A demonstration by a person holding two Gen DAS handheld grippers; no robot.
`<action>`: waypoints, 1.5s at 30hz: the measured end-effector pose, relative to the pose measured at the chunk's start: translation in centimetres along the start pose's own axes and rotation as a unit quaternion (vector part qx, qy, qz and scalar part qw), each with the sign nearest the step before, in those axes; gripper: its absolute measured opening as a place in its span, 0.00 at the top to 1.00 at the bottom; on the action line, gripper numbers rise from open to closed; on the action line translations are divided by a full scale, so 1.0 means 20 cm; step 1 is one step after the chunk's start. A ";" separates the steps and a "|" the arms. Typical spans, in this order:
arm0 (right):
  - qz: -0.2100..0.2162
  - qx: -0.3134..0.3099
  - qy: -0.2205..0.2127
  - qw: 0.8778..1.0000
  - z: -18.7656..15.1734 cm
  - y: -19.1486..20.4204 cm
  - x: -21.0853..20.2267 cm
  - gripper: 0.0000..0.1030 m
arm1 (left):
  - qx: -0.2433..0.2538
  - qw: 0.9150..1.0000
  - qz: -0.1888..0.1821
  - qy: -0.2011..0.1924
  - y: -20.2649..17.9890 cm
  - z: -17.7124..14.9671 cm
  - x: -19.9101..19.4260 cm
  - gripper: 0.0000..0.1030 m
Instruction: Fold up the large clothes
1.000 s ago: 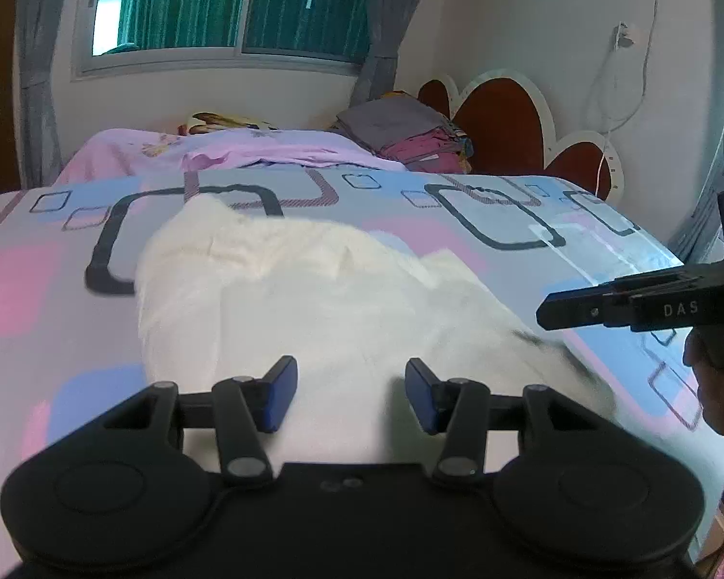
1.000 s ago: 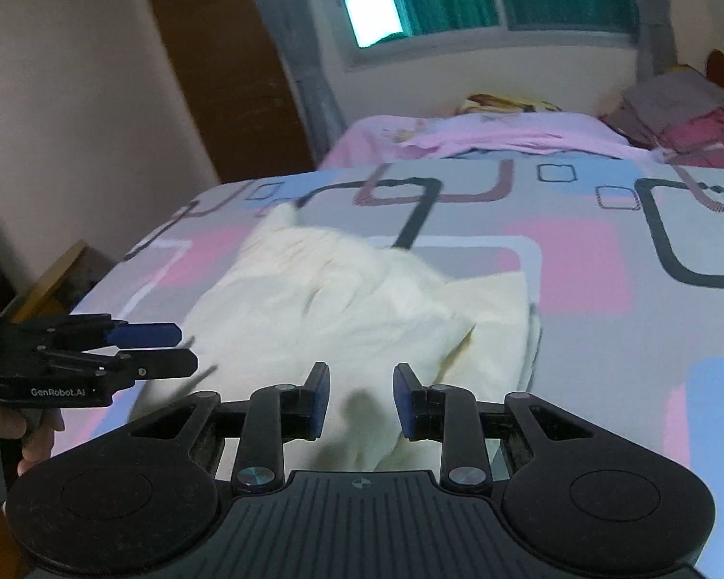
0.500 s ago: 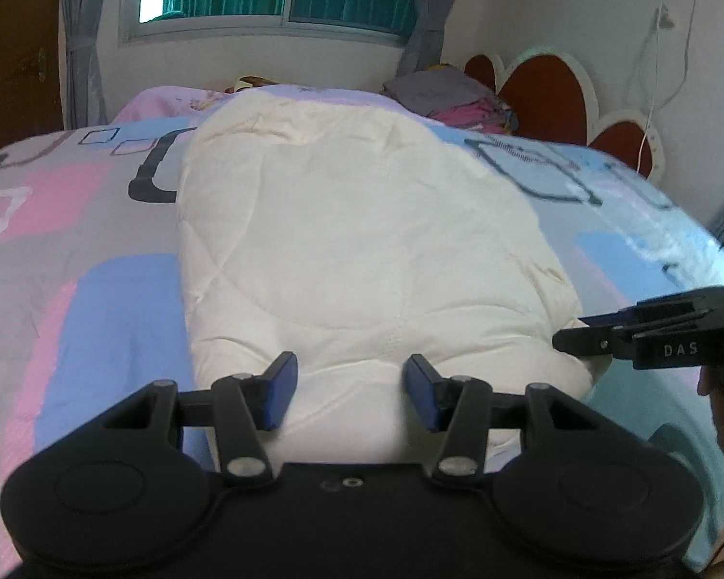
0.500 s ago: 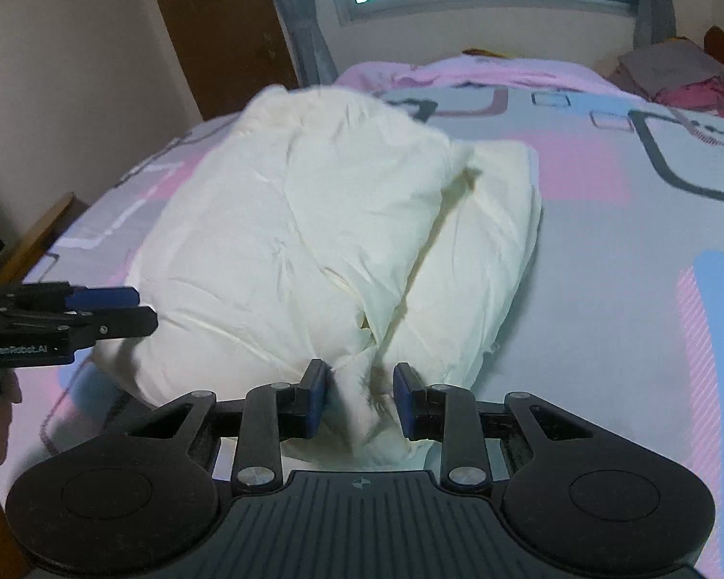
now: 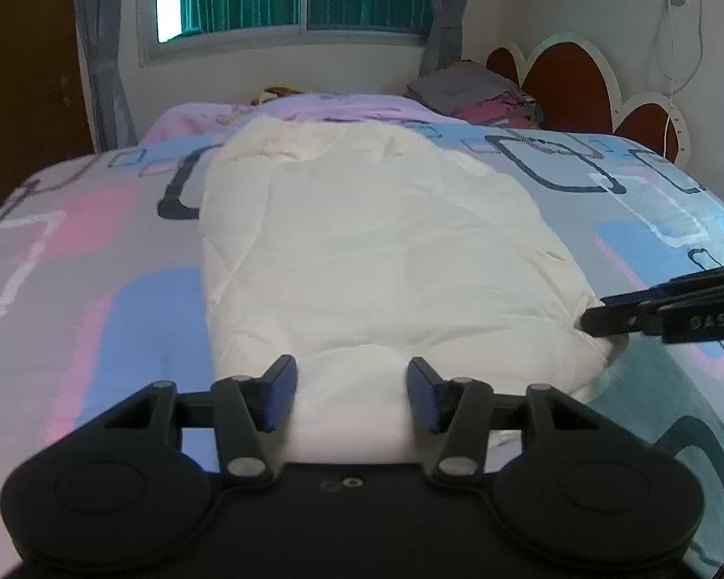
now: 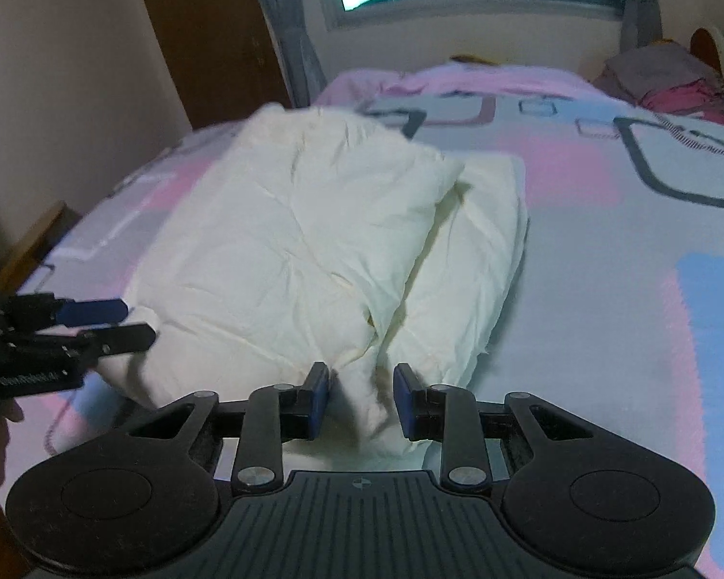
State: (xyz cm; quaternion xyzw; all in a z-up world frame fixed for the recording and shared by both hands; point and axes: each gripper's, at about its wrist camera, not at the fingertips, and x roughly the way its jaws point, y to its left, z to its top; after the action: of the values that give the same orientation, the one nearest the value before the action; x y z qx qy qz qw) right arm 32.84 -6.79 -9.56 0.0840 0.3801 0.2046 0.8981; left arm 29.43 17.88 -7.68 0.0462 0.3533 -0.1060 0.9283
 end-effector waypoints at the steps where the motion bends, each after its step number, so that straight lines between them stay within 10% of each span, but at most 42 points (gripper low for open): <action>1: 0.001 0.002 -0.005 1.000 0.00 0.00 -0.03 0.72 | 0.000 1.000 0.004 -0.005 0.00 0.00 -0.02 0.41; 3: 0.003 0.008 -0.011 1.000 0.00 0.01 -0.09 0.72 | 0.000 1.000 0.015 -0.016 -0.03 -0.01 -0.08 0.23; 12: -0.007 0.017 -0.041 0.999 -0.04 0.02 -0.38 0.71 | 0.000 0.998 0.036 -0.057 -0.15 -0.03 -0.36 0.10; 16: -0.007 0.005 -0.070 0.998 -0.10 0.04 -0.52 0.21 | -0.011 0.996 0.048 -0.071 -0.18 -0.07 -0.48 0.08; 26: -0.047 -0.020 -0.084 0.995 -0.25 0.17 -0.76 0.00 | -0.020 0.988 0.110 -0.110 -0.36 -0.18 -0.76 0.00; 28: -0.052 -0.020 -0.083 0.995 -0.28 0.18 -0.79 0.00 | -0.020 0.988 0.094 -0.119 -0.36 -0.21 -0.80 0.12; 30: -0.053 -0.019 -0.085 0.995 -0.31 0.19 -0.82 0.00 | -0.029 0.991 0.087 -0.100 -0.36 -0.21 -0.81 0.92; 33: -0.055 -0.008 -0.088 0.995 -0.35 0.20 -0.88 0.00 | -0.036 0.990 0.081 -0.107 -0.37 -0.22 -0.86 0.95; 34: -0.059 -0.006 -0.090 0.994 -0.36 0.21 -0.90 0.00 | -0.031 0.991 0.077 -0.105 -0.38 -0.22 -0.88 0.90; 36: -0.073 0.001 -0.097 0.993 -0.39 0.23 -0.96 0.00 | -0.040 0.989 0.088 -0.110 -0.42 -0.22 -0.92 0.00; 45: -0.107 0.011 -0.108 0.988 -0.51 0.31 -1.16 0.00 | -0.040 0.987 0.096 -0.124 -0.54 -0.27 -1.06 0.00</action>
State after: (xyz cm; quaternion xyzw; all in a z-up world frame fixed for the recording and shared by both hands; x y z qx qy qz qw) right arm 9.02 -11.24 0.33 0.0744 0.2899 0.0927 0.9496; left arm 8.04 11.70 2.21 0.0293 0.2329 -0.0067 0.9720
